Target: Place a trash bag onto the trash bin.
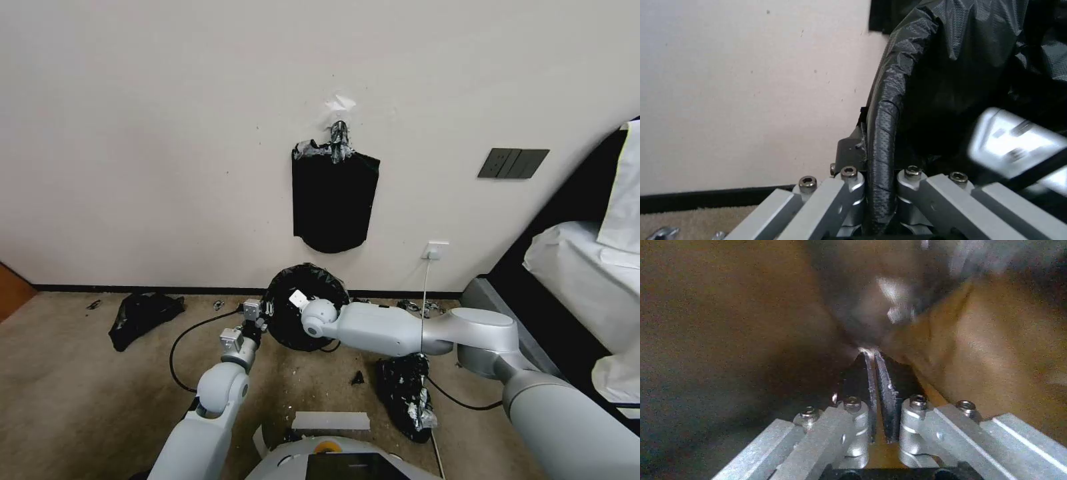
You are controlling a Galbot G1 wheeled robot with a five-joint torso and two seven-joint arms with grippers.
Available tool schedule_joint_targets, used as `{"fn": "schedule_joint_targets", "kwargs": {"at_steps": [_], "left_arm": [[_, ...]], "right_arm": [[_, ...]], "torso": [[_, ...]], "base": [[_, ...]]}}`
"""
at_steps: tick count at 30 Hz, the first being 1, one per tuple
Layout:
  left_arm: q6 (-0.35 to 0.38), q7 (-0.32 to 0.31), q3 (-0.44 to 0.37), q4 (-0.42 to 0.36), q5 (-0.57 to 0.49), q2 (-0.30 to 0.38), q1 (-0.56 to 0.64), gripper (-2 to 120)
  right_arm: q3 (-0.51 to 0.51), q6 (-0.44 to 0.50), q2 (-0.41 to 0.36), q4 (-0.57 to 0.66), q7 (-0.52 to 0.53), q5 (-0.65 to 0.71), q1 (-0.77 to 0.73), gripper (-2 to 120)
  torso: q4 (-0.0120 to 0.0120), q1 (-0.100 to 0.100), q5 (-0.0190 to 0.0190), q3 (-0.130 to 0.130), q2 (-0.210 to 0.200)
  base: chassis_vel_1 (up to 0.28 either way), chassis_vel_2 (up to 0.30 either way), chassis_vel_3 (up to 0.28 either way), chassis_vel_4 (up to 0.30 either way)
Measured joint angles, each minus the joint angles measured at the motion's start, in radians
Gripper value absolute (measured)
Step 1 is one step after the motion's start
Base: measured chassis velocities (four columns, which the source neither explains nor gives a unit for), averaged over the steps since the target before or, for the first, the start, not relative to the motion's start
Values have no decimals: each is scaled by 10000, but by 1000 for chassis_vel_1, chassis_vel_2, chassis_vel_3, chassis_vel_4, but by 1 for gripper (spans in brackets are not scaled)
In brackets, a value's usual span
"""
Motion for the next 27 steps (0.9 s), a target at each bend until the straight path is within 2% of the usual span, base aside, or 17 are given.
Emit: {"fn": "schedule_joint_targets", "kwargs": {"at_steps": [10,11,18,21,22,27], "left_arm": [[273,-516,-93,297,-1166,85,-261,1],[456,-752,-132,307,-1725,201,-296,1],[934,-1451,-152,295,-2785,376,-456,1],[1390,-1933,-151,221,-3479,471,-534,1],[1390,-1933,-151,221,-3479,471,-534,1],[1878,-2424,-150,3,-4345,541,-562,1]], "right_arm": [[418,0,-613,1547,173,-96,189,6],[740,0,-1001,2304,170,-261,171,6],[1775,62,-1789,4009,93,-570,-199,6],[2393,602,-2095,4480,-307,-1593,-551,6],[2393,602,-2095,4480,-307,-1593,-551,6],[2969,1748,-2292,4434,-893,-2697,-1045,7]], "torso": [[0,0,0,0,0],[1,0,0,0,0],[-2,0,1,0,0],[-1,0,0,0,0],[-1,0,0,0,0],[1,1,1,1,0]], "base": [[0,0,0,0],[0,0,0,0],[0,0,0,0],[0,0,0,0],[0,0,0,0],[0,0,0,0]]}}
